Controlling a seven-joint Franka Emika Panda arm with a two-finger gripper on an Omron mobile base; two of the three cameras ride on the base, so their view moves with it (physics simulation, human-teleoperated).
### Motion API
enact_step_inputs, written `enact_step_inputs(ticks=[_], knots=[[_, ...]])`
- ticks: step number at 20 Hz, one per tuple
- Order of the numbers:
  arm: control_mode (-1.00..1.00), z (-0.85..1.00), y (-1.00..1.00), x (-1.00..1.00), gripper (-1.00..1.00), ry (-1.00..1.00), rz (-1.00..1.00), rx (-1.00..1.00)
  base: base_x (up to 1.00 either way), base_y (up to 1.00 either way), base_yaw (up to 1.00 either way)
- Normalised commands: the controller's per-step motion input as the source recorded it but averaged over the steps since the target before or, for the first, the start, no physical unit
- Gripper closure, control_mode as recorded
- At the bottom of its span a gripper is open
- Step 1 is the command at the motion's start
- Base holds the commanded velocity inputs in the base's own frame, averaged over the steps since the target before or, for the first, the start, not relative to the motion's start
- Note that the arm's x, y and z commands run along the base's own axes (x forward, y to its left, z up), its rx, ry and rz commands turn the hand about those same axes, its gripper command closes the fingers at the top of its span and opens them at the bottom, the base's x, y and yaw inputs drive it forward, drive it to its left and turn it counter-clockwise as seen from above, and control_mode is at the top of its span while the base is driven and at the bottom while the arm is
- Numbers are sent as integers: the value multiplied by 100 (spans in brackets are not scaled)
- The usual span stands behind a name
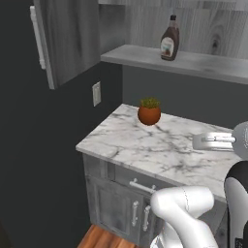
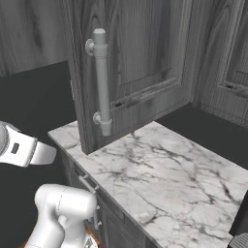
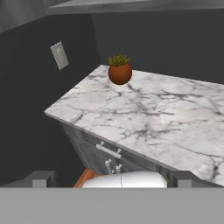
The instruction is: Move the syrup bottle and shaker from the cabinet to the dining counter.
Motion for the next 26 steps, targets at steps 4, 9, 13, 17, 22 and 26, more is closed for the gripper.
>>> enact_step_inputs(ticks=[4, 9, 13, 17, 22, 26], knots=[[100, 0, 0, 0, -100, 0, 0, 0, 52, 0, 0], [-100, -2, 0, 39, -100, 17, 0, 0, 0, 0, 0], [-100, 9, 0, 19, -100, 11, 0, 0, 0, 0, 0], [-100, 2, 0, 19, -100, 2, 0, 0, 0, 0, 0], [-100, 0, 1, 20, -100, -1, 0, 0, 0, 0, 0], [-100, 0, 6, 27, -100, -9, 0, 0, 0, 0, 0]])
